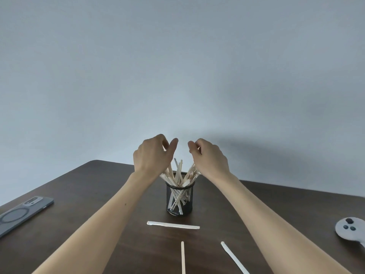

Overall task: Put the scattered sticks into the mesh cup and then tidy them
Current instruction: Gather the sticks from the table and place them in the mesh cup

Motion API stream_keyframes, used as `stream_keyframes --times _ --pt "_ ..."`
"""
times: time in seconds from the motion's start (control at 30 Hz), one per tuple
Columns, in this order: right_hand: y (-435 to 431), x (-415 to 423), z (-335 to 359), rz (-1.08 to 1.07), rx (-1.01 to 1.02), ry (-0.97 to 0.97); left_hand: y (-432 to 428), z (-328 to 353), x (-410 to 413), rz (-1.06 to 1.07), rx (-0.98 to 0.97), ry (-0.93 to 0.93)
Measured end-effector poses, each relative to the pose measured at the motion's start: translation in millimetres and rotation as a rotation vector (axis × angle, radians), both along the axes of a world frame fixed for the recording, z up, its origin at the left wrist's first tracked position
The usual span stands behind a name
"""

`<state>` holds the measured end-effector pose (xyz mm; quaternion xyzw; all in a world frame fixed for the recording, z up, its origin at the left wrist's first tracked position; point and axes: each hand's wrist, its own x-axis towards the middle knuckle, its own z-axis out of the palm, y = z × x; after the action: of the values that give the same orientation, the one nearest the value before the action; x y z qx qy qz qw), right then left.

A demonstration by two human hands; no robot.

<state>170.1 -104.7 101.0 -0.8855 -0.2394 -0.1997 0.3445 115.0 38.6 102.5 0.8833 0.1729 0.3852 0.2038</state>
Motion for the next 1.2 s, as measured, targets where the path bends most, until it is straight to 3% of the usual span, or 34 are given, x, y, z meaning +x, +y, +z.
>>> stream_keyframes --times 0.13,0.23,0.5,0.6,0.73,0.9,1.0,1.2 --pt "4 1 -13 -0.014 -0.110 -0.072 -5 -11 3 0.031 0.164 0.097" --pt "3 -3 -16 -0.054 -0.077 -0.150 -7 -14 0 0.020 0.224 0.096" --pt "-28 -46 -34 -0.065 0.230 0.011 -6 -18 -66 0.055 0.050 -0.207" --pt "-38 -76 -56 -0.050 0.157 0.110 -5 -52 -94 0.046 0.010 -0.051" --pt "-46 -117 -90 -0.014 -0.066 0.235 -13 -105 -116 -0.043 0.197 0.289" --pt "-48 -152 -121 0.016 -0.363 0.291 -20 -139 -111 -0.250 0.201 0.494" --pt "-48 -153 -127 0.006 -0.408 0.247 -19 -151 -103 -0.284 0.187 0.546" --pt "-51 -141 -125 -0.037 -0.426 0.216 -19 -153 -105 -0.201 0.277 0.409"
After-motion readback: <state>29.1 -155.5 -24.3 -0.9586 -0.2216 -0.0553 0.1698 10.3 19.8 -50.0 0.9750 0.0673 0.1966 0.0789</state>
